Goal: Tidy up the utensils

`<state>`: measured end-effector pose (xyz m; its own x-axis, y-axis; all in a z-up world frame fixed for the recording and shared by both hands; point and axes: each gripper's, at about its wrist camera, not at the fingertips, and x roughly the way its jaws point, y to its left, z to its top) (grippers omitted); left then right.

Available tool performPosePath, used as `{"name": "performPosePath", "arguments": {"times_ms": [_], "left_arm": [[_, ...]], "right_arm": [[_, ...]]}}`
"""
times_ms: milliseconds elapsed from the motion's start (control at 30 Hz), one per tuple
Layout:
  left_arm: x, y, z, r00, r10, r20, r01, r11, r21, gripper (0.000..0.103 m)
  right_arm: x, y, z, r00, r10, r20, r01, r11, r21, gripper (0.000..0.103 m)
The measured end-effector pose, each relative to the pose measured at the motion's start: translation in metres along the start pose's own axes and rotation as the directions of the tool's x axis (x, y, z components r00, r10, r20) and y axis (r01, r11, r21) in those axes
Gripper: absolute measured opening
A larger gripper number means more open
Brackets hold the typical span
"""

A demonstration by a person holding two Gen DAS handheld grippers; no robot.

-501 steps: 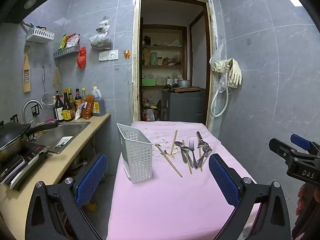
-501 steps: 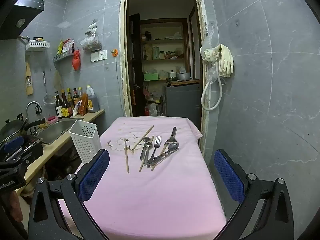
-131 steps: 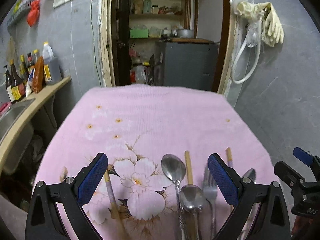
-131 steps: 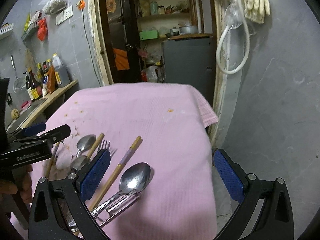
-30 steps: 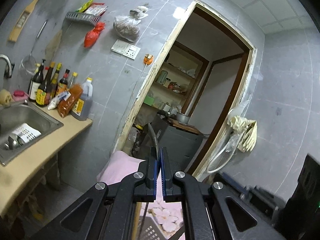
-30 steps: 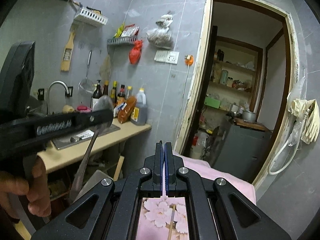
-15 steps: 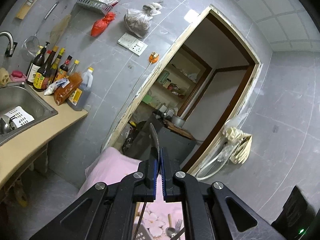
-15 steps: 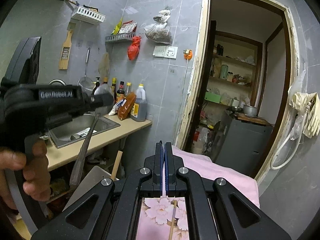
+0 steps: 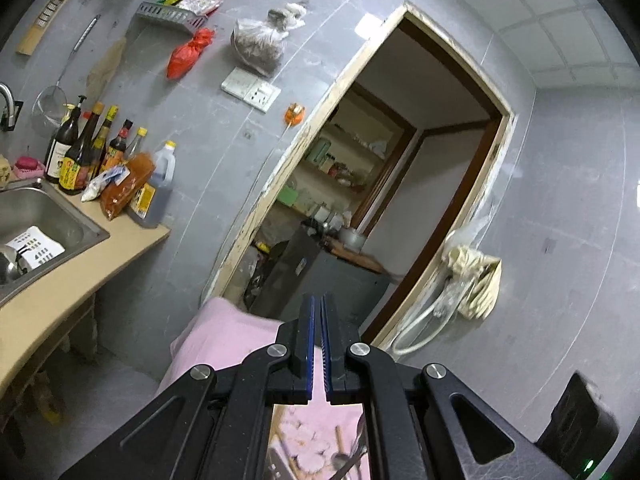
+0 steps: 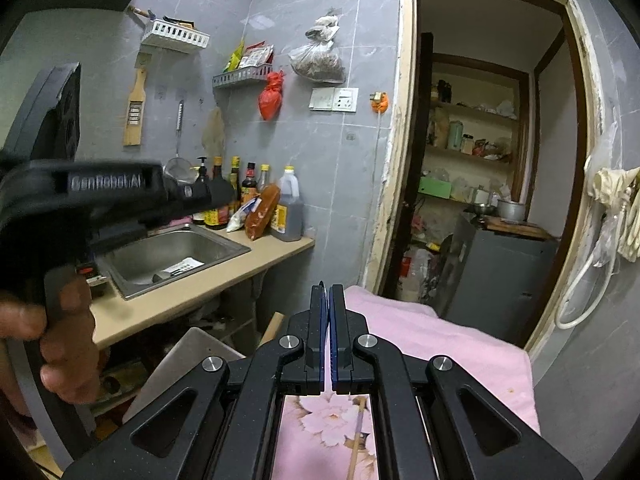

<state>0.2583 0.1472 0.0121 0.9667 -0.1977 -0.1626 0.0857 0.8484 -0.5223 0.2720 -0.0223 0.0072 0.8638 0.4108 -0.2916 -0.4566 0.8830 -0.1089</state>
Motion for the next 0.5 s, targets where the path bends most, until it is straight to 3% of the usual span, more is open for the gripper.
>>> {"name": "performPosePath", "arguments": {"times_ms": [300, 367, 433, 500], "left_arm": [[-0.011, 0.009, -0.014, 0.996, 0.070, -0.055, -0.070, 0.998, 0.007, 0.004], [-0.014, 0.011, -0.016, 0.994, 0.091, -0.062, -0.090, 0.996, 0.010, 0.004], [-0.016, 0.012, -0.016, 0.992, 0.103, -0.070, -0.102, 0.995, 0.018, 0.004], [-0.018, 0.010, -0.017, 0.989, 0.123, -0.081, -0.120, 0.992, 0.038, 0.004]], "right_arm": [[0.003, 0.001, -0.011, 0.993, 0.108, -0.049, -0.106, 0.993, 0.043, 0.005], [0.001, -0.001, -0.012, 0.993, 0.111, -0.050, -0.108, 0.993, 0.056, 0.010], [-0.003, -0.006, -0.012, 0.993, 0.112, -0.045, -0.108, 0.991, 0.083, 0.027], [-0.009, -0.011, -0.012, 0.993, 0.109, -0.034, -0.105, 0.989, 0.108, 0.033]]}}
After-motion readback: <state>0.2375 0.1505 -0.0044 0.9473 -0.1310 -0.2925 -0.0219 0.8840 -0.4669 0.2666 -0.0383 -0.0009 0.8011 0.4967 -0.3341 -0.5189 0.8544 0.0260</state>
